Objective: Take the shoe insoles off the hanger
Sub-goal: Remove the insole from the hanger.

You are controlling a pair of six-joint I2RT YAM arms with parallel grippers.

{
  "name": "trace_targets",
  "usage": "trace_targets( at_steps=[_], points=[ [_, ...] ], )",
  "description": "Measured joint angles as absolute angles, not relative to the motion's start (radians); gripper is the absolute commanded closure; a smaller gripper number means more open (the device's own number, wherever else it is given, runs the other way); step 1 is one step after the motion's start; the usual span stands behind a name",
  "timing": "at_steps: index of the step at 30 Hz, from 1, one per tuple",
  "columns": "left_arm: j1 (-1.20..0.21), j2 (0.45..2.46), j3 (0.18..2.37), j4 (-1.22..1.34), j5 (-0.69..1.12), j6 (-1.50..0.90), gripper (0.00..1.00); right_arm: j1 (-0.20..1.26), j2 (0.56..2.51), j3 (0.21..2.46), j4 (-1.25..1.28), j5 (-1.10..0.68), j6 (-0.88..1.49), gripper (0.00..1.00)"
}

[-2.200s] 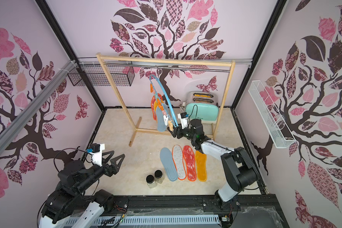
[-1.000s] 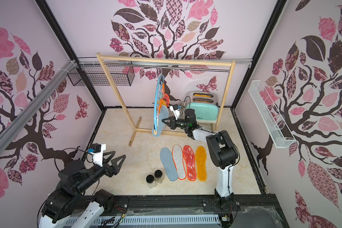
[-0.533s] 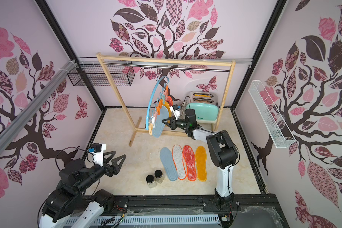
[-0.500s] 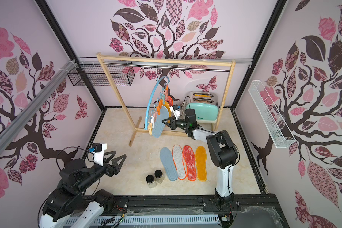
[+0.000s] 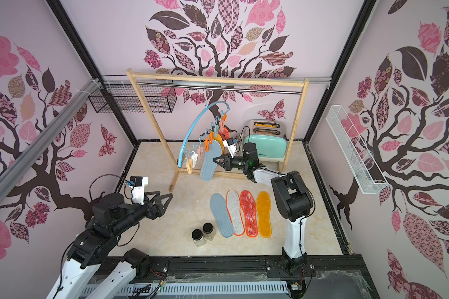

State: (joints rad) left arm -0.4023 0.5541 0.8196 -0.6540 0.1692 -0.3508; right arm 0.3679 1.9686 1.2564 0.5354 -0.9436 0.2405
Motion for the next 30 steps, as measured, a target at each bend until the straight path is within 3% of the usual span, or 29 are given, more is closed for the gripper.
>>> trace_targets(
  at_steps=[9,17,25,30],
  points=[
    [-0.391,0.744,0.871,-0.485,0.080,-0.411,0.25,0.362,1.930,1.256,0.470,-0.958,0.204,0.99],
    [-0.278,1.081,0.929,-0.239,0.070,-0.399,0.28,0.342,1.929,1.256,0.434,-0.991,0.197,0.99],
    [-0.233,1.468,1.075,-0.077,0.207,-0.305,0.35,0.337,1.917,1.256,0.416,-1.013,0.189,0.99],
    [-0.215,1.582,1.168,-0.004,0.354,-0.274,0.36,0.337,1.917,1.256,0.405,-1.023,0.182,0.99]
  ],
)
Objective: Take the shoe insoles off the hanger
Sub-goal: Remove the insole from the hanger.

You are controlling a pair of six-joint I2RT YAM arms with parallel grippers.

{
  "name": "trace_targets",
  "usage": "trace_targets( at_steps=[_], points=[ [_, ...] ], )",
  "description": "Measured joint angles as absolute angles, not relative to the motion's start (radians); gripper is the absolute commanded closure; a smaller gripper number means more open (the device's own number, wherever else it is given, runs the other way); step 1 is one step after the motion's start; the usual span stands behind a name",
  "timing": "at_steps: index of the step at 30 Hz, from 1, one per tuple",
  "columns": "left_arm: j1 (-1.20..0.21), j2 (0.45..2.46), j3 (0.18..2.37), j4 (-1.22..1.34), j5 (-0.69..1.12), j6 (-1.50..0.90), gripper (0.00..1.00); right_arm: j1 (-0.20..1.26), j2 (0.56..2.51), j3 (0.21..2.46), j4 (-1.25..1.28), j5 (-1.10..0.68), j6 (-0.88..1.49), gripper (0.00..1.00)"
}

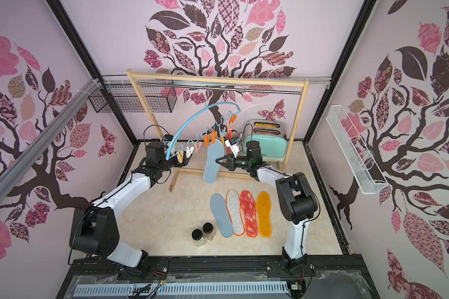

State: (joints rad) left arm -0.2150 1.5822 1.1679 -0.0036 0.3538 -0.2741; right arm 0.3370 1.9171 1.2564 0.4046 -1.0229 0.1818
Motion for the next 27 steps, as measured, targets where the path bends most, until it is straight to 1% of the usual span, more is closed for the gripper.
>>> trace_targets(
  at_steps=[2,7,13,19,27],
  points=[
    [-0.213,1.624,1.218,0.030,0.446,-0.261,0.38,0.337,1.917,1.256,0.399,-1.028,0.178,0.99],
    [-0.213,1.695,1.304,0.103,0.667,-0.252,0.38,0.337,1.917,1.258,0.373,-1.040,0.155,0.99],
    [-0.217,1.733,1.361,0.160,0.860,-0.241,0.38,0.336,1.917,1.275,0.327,-1.065,0.112,0.99],
    [-0.233,1.767,1.417,0.187,0.975,-0.224,0.38,0.333,1.917,1.288,0.266,-1.087,0.059,0.99],
    [-0.272,1.800,1.466,0.192,1.074,-0.192,0.41,0.324,1.917,1.308,0.208,-1.107,0.013,0.99]
  ],
)
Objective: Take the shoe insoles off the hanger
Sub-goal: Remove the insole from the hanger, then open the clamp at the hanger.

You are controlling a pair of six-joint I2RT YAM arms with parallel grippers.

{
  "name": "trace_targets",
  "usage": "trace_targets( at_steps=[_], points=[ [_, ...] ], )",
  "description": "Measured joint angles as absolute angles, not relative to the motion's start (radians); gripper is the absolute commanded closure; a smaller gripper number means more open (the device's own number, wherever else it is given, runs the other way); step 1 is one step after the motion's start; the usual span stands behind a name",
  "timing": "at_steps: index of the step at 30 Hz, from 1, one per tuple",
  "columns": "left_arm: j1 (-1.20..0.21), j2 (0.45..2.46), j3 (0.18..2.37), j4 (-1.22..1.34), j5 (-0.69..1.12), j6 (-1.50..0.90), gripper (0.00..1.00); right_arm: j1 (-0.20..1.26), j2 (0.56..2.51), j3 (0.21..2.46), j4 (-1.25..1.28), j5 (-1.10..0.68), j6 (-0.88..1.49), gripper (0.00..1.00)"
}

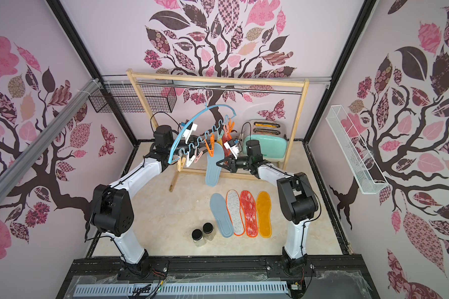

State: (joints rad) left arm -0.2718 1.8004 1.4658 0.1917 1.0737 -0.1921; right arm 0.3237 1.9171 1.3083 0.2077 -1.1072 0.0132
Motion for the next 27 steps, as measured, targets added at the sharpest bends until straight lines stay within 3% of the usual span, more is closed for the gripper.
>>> trace_targets(
  at_steps=[8,20,27],
  points=[
    [-0.279,1.849,1.527,0.184,1.116,-0.188,0.50,0.321,1.917,1.314,0.173,-1.123,-0.012,0.99],
    [-0.304,1.890,1.604,0.186,1.166,-0.218,0.50,0.321,1.917,1.316,0.153,-1.145,-0.021,0.99],
    [-0.316,1.892,1.608,0.187,1.171,-0.224,0.71,0.321,1.917,1.318,0.144,-1.156,-0.024,0.99]
  ],
)
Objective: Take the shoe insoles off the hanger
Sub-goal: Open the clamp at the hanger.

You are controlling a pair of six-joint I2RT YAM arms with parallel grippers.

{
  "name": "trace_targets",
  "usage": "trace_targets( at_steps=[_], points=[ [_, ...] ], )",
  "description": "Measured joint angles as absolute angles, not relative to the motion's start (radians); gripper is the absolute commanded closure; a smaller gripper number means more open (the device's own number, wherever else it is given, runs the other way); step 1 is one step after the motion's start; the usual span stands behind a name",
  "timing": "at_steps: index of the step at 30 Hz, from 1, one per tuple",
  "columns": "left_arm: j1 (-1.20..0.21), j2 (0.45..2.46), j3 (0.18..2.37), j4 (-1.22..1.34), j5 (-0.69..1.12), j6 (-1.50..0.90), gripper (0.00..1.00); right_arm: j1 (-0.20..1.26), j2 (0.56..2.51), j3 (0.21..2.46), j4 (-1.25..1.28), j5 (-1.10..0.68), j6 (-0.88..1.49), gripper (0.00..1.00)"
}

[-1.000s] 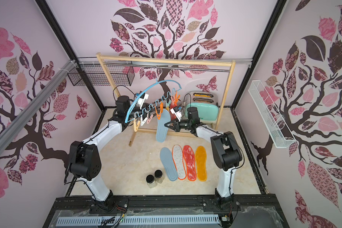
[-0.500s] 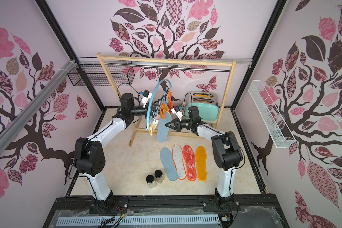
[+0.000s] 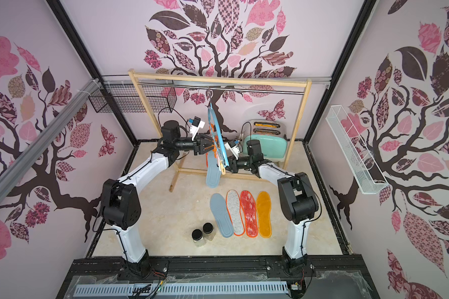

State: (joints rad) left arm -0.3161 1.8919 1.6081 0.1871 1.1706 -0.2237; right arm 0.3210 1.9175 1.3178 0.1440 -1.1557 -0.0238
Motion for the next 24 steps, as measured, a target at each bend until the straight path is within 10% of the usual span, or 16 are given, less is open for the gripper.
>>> trace_targets(
  at_steps=[24],
  points=[
    [-0.329,1.876,1.592,0.199,1.122,-0.211,0.85,0.322,1.915,1.279,0.020,-1.019,-0.021,0.99]
  ],
)
